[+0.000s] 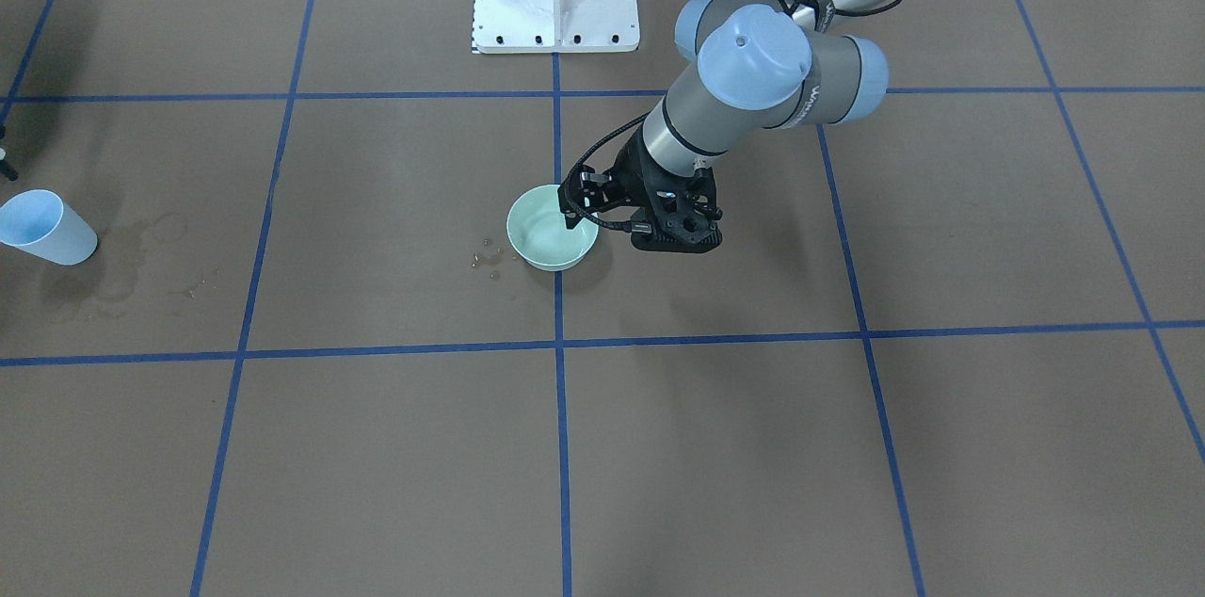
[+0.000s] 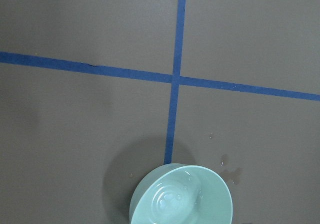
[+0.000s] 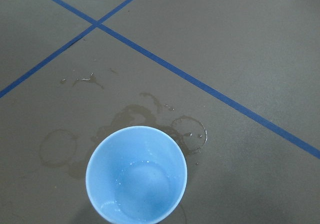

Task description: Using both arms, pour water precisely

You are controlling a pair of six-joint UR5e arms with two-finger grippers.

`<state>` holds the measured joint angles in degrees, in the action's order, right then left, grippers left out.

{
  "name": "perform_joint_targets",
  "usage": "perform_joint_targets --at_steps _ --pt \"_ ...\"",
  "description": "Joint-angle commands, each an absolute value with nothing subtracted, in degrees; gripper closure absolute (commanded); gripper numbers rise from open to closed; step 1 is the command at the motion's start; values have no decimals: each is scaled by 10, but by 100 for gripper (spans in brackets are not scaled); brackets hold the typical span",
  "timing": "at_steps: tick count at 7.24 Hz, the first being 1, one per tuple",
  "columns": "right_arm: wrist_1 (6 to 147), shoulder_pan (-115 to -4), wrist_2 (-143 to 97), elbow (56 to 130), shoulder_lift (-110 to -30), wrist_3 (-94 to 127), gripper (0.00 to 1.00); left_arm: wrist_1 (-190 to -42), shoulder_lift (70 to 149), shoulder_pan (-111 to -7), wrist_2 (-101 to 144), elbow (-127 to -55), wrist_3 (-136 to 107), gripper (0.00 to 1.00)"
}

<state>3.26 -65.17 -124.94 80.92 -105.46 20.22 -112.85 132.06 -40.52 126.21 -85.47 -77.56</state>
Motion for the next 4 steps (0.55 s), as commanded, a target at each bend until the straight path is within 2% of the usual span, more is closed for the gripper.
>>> perform_joint_targets --at_steps 1,2,4 --pt "32 -636 -1243 796 -1046 204 1 -1101 1269 -441 1268 -886 -759 11" --pt "31 -629 -1245 797 -1045 219 1 -1099 1221 -446 1269 -927 -718 11" --pt "24 -613 -1238 796 -1035 241 1 -1100 1160 -495 1315 -960 -676 11"
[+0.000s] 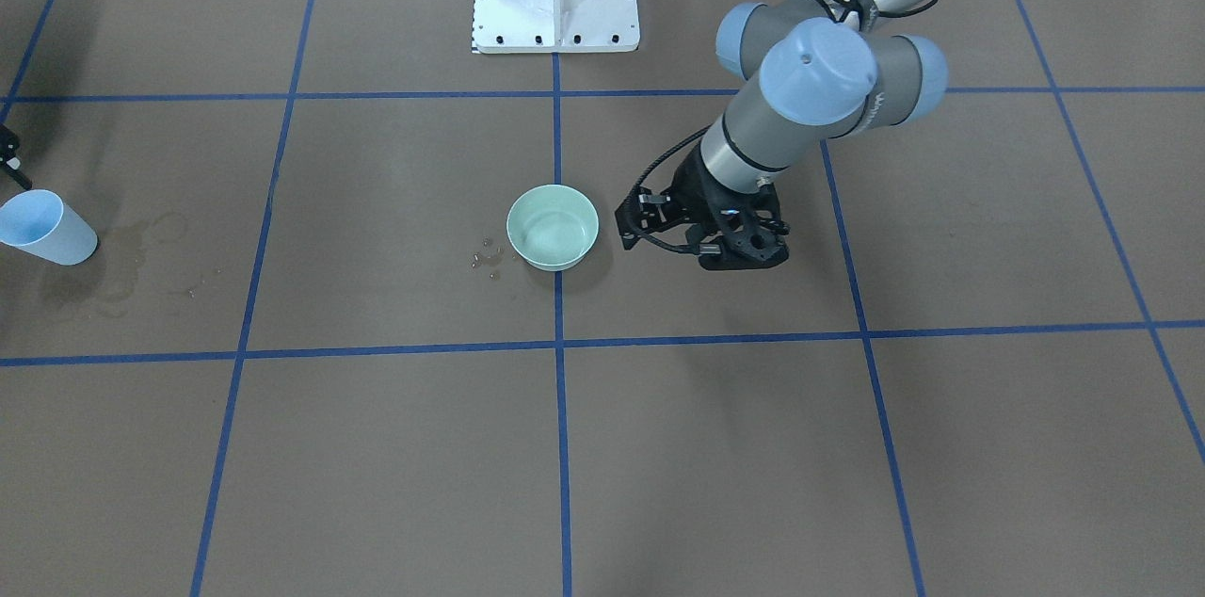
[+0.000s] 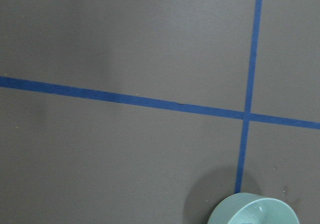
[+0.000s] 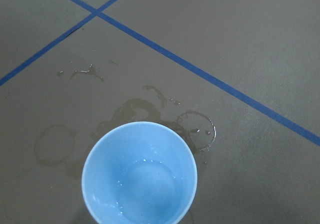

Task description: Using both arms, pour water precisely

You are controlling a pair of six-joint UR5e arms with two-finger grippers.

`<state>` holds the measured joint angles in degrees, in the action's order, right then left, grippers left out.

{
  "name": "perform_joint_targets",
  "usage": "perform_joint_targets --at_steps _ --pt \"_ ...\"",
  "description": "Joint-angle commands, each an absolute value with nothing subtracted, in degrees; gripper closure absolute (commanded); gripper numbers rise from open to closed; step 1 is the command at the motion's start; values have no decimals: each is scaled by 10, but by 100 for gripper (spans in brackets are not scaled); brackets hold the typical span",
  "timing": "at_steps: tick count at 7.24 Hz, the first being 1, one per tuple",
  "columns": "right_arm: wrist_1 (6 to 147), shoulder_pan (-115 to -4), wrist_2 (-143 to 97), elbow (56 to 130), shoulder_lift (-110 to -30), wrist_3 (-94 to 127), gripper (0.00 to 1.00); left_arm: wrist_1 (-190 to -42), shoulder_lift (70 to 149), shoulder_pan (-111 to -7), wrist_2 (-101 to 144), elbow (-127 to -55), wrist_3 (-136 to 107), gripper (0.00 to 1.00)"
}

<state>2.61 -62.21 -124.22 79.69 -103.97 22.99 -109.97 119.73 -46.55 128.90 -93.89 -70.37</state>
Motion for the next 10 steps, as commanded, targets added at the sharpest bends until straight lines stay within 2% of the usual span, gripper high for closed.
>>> perform_joint_targets --at_steps 1,5,6,7,8,10 --pt "25 -600 -1228 795 -1028 242 1 -1100 1142 -509 1326 -966 -653 11" --pt "24 -581 -1217 776 -999 250 2 -1099 1136 -511 1327 -974 -650 11" --pt "24 -580 -1217 773 -997 250 20 -1099 1135 -511 1327 -976 -650 11" --pt "23 -580 -1218 768 -997 250 65 -1099 1133 -511 1326 -976 -650 11" --pt "22 -580 -1219 771 -996 250 100 -1099 1133 -511 1327 -976 -650 11" --pt "86 -582 -1219 840 -983 297 100 -1100 1128 -517 1332 -981 -649 11"
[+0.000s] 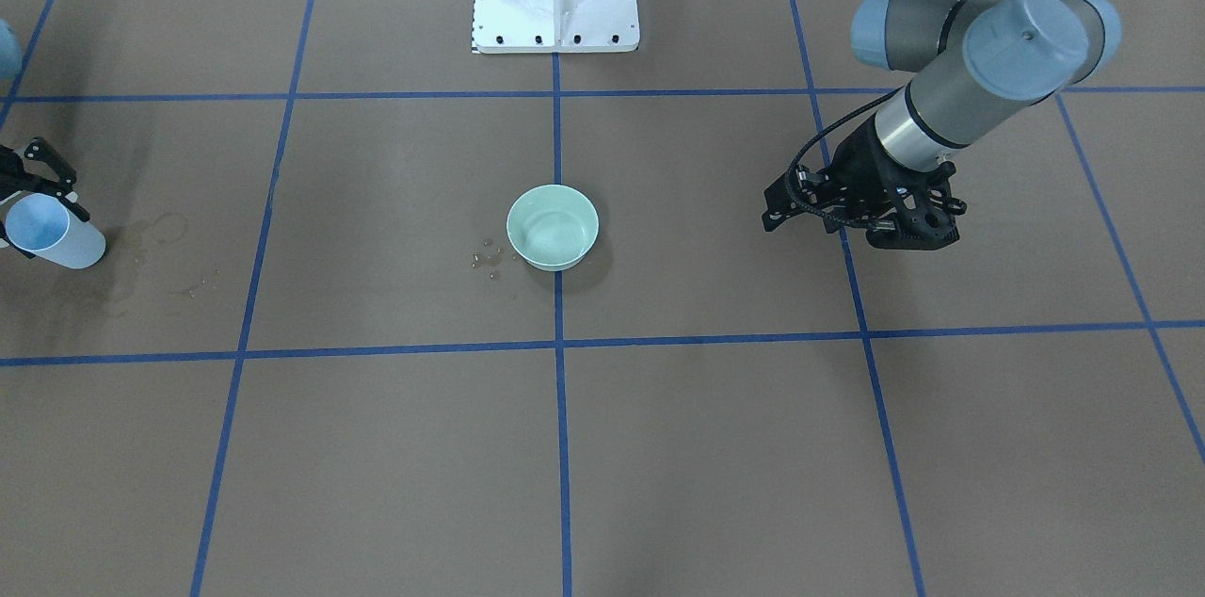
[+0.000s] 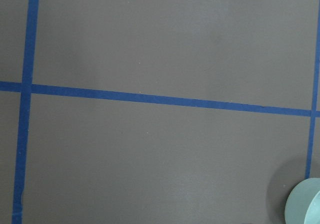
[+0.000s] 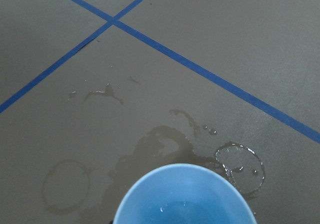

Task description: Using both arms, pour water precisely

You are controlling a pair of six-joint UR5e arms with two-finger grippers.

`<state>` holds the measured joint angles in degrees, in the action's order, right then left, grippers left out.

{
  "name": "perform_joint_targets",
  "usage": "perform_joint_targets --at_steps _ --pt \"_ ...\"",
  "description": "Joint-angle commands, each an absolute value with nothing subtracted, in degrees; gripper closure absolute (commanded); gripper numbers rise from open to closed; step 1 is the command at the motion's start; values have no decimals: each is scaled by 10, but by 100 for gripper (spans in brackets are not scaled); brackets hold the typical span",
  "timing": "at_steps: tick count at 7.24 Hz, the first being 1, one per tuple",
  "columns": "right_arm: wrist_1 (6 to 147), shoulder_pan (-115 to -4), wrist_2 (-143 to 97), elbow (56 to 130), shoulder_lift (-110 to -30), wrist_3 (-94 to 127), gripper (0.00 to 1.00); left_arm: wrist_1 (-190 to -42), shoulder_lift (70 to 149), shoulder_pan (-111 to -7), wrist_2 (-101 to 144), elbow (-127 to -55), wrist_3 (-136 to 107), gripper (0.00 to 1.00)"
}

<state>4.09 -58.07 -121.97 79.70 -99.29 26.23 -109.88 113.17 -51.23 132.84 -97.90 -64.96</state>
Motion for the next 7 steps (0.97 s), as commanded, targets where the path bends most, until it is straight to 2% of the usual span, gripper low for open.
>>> perform_joint_targets --at_steps 1,3,5,7 --pt "153 -581 -1213 879 -972 306 100 -1100 1118 -532 1340 -984 -626 11" --pt "323 -525 -1135 951 -919 307 100 -1100 1039 -568 1357 -1005 -513 11" --pt "537 -445 -1053 1068 -871 307 100 -1100 1007 -587 1361 -1003 -460 11" --pt "764 -382 -1031 1086 -719 341 100 -1099 1005 -591 1361 -989 -433 11"
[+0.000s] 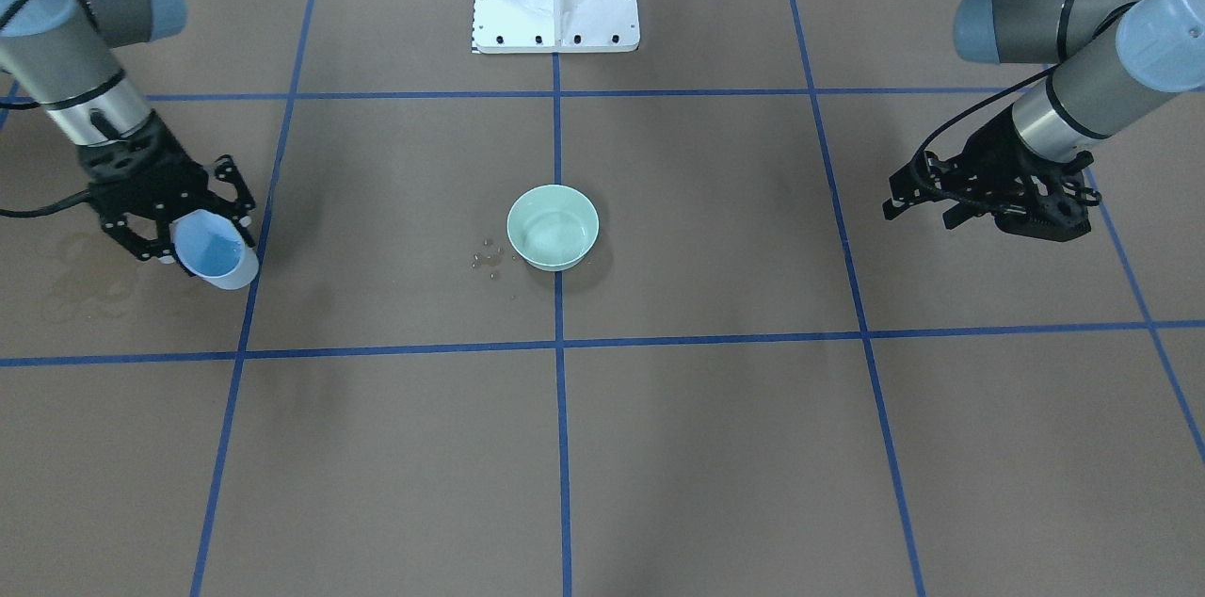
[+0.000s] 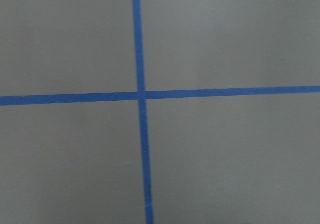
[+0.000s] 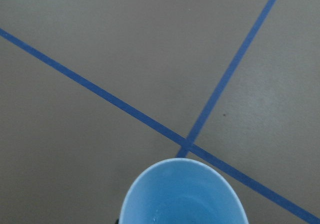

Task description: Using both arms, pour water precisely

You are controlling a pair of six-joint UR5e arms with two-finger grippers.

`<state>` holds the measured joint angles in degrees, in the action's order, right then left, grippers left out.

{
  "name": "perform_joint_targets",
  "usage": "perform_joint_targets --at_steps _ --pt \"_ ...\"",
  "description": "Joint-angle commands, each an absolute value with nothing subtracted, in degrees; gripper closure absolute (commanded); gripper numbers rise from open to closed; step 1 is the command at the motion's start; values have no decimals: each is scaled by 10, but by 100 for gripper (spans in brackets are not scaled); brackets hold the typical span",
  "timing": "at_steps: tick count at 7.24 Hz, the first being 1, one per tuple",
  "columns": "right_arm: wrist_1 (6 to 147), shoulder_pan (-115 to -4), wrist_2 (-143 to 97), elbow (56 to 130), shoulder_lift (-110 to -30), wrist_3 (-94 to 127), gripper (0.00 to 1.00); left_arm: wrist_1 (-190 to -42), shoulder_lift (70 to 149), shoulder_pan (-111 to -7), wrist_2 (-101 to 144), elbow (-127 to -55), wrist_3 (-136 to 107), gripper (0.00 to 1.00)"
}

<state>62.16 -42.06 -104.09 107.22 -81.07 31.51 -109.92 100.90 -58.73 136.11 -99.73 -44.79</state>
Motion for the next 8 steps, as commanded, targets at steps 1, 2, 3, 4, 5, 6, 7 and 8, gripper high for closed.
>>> perform_joint_targets --at_steps 1,2,3,4,5,6,7,8 --pt "839 -348 -1039 1079 -648 413 100 -1100 1005 -592 1361 -982 -432 11" --pt "928 -324 -1001 1079 -593 428 100 -1100 1005 -592 1361 -981 -432 11" --pt "993 -288 -943 1071 -556 422 100 -1100 1005 -592 1361 -977 -432 11" --pt "1029 -277 -924 1044 -524 406 100 -1100 1005 -592 1361 -976 -432 11" --pt "1054 -266 -902 998 -475 372 100 -1100 1005 -592 1360 -975 -432 12" --pt "1101 -257 -890 945 -418 362 100 -1100 1005 -592 1357 -974 -432 13" --pt "1110 -256 -890 914 -392 340 100 -1100 1005 -592 1357 -974 -432 13" --pt "1119 -255 -883 903 -385 337 100 -1100 1005 -592 1356 -972 -432 14"
